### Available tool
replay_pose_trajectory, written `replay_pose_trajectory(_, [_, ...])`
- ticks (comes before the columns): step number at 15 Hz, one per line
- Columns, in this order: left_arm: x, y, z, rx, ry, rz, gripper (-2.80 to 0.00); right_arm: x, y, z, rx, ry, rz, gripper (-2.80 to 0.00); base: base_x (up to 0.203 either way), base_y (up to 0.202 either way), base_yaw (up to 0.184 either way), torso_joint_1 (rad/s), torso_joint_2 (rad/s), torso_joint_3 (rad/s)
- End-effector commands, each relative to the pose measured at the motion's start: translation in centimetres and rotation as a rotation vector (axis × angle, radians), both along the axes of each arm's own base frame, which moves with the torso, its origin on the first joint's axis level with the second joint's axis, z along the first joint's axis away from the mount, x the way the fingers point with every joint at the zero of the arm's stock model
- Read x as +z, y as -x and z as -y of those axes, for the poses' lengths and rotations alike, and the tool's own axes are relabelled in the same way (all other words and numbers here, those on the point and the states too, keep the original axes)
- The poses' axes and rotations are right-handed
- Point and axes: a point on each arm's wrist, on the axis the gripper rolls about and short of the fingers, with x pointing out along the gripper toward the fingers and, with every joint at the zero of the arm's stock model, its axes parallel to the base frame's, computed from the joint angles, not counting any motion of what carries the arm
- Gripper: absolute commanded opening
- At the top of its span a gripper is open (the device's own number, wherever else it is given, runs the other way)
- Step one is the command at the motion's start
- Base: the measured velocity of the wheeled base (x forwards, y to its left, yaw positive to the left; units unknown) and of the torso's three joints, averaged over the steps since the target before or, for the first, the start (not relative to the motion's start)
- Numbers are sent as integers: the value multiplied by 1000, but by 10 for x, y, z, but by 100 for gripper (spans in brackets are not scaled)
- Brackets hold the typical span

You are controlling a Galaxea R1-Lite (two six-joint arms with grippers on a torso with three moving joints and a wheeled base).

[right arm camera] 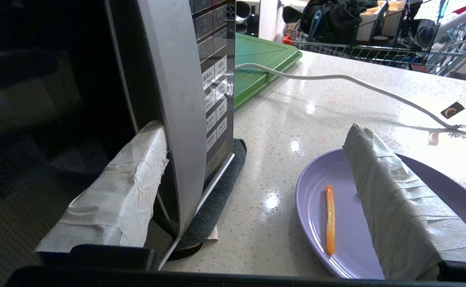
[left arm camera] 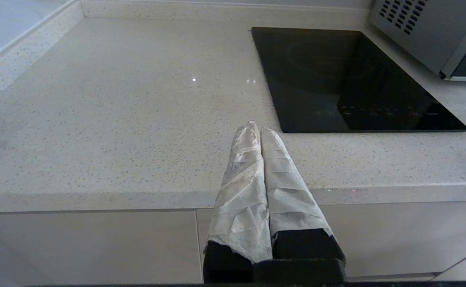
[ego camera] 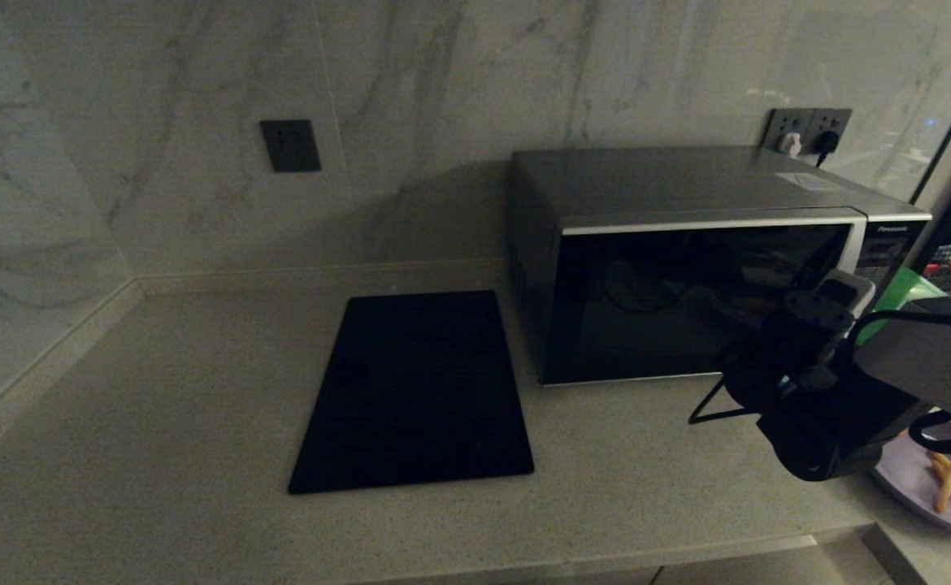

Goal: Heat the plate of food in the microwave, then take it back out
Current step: Open the microwave oven

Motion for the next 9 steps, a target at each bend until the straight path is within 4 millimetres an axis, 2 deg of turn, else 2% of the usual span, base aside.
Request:
replay_pose_trajectory(1, [0, 0, 0, 1, 1, -1, -280, 5, 2, 1, -13, -4, 17, 0, 0, 0, 0, 0, 0, 0])
replay_pose_trajectory(5, [0, 0, 0, 1, 1, -1, -280, -2, -6, 2, -17, -2, 10, 0, 0, 0, 0, 0, 0, 0])
replay_pose_trajectory(6, [0, 0, 0, 1, 1, -1, -280, -2, -7, 2, -16, -2, 12, -280, 0, 0, 0, 0, 0, 0])
replay_pose_trajectory(9, [0, 0, 0, 1, 1, -1, -280, -3, -8, 1, -14, 0, 7, -280, 0, 0, 0, 0, 0, 0])
